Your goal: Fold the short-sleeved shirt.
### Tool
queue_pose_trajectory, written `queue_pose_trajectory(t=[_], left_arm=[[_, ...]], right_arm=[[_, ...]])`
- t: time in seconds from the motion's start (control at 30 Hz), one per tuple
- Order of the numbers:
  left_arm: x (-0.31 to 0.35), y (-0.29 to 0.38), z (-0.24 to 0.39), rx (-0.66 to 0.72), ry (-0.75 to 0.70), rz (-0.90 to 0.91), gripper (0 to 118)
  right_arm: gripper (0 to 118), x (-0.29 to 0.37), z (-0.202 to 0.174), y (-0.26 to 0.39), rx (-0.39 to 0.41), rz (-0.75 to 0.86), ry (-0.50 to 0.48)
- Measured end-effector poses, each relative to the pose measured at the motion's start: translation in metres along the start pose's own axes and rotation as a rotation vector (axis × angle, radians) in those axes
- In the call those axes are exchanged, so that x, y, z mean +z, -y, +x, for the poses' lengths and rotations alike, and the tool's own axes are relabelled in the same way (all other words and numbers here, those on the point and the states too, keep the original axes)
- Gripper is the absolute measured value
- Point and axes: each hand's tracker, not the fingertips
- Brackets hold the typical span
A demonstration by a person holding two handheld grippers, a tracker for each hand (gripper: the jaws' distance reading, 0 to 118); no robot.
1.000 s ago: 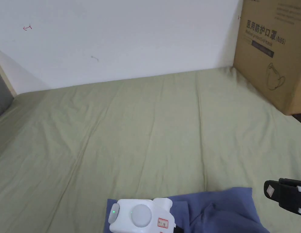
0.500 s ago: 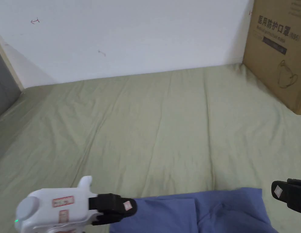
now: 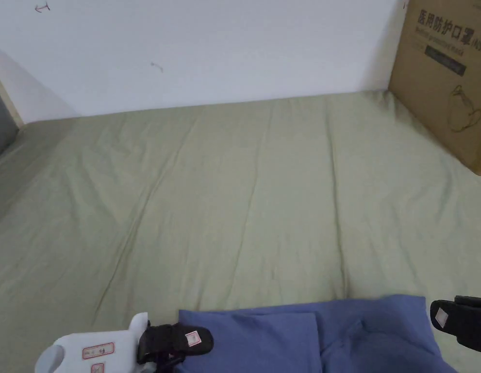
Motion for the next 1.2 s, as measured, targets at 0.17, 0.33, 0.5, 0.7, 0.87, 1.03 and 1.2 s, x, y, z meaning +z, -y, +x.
queue_pose_trajectory(t=[0.17, 0.33, 0.5, 0.7, 0.87, 1.03, 1.2], left_arm=[[-0.014, 0.002, 0.0, 0.018, 0.031, 0.022, 115], [0.013, 0.01, -0.027, 0.086, -0.152, 0.17, 8], [0.003, 0.023, 0.02, -0.076, -0.309, 0.211, 8], [0.038, 0.035, 0.095, -0.197, -0.633, 0.27, 8], [0.062, 0.046, 0.159, -0.288, -1.013, 0.368, 8], [0.022, 0.052, 0.193, -0.335, -0.925, 0.353, 8], [-0.055, 0.038, 0.196, -0.209, -0.665, 0.25, 8]], right_arm=[[0, -0.011, -0.005, -0.001, 0.0, -0.036, 0.005], [0, -0.015, -0.016, -0.006, -0.026, -0.047, -0.044], [0, -0.008, -0.024, -0.011, 0.007, -0.032, -0.058], [0, 0.011, -0.016, -0.009, -0.004, 0.002, -0.075], [0, 0.023, -0.008, -0.005, -0.02, 0.025, -0.077], [0, 0.035, -0.003, -0.004, -0.048, 0.054, -0.077], [0, 0.053, 0.0, -0.005, -0.064, 0.089, -0.088]])
